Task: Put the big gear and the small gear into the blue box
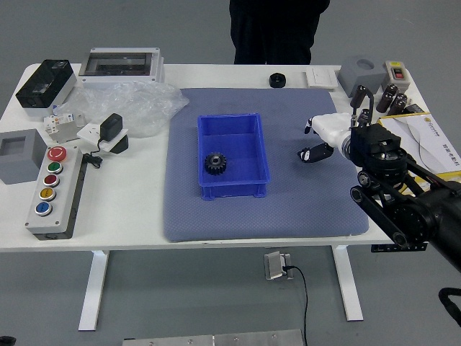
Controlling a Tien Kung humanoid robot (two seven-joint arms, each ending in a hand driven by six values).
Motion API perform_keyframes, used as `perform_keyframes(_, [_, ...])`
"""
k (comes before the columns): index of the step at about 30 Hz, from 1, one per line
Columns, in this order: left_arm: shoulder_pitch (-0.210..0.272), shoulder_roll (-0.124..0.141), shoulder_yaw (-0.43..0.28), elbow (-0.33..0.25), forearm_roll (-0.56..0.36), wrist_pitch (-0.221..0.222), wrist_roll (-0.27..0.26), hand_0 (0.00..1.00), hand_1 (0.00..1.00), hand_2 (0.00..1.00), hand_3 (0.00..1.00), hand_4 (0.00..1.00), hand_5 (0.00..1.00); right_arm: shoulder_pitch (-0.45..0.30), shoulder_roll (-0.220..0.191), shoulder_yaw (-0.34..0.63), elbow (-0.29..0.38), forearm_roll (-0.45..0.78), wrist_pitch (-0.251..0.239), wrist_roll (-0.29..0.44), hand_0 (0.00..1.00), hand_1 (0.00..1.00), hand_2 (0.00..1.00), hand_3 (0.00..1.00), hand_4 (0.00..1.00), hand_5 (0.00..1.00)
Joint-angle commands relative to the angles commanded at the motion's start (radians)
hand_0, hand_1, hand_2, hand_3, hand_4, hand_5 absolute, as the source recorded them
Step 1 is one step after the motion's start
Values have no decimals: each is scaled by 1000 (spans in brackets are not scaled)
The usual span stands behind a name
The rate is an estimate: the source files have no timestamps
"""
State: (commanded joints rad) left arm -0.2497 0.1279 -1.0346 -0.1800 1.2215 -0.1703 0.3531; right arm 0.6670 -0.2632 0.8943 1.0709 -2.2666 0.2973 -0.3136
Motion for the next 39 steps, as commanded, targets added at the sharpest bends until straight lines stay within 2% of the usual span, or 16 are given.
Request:
perform_keyframes(21, [-1, -7, 3, 0, -1, -1, -1, 823, 784, 779, 751, 659, 378, 18, 54, 0, -127, -2, -56, 30, 688, 622, 709, 710, 696, 464])
perform_keyframes(39, [-4, -9, 6, 0, -4, 0, -1, 824, 783, 779, 750, 658, 378, 14, 75, 7, -189, -2, -65, 34, 680, 611, 702, 698, 675, 440])
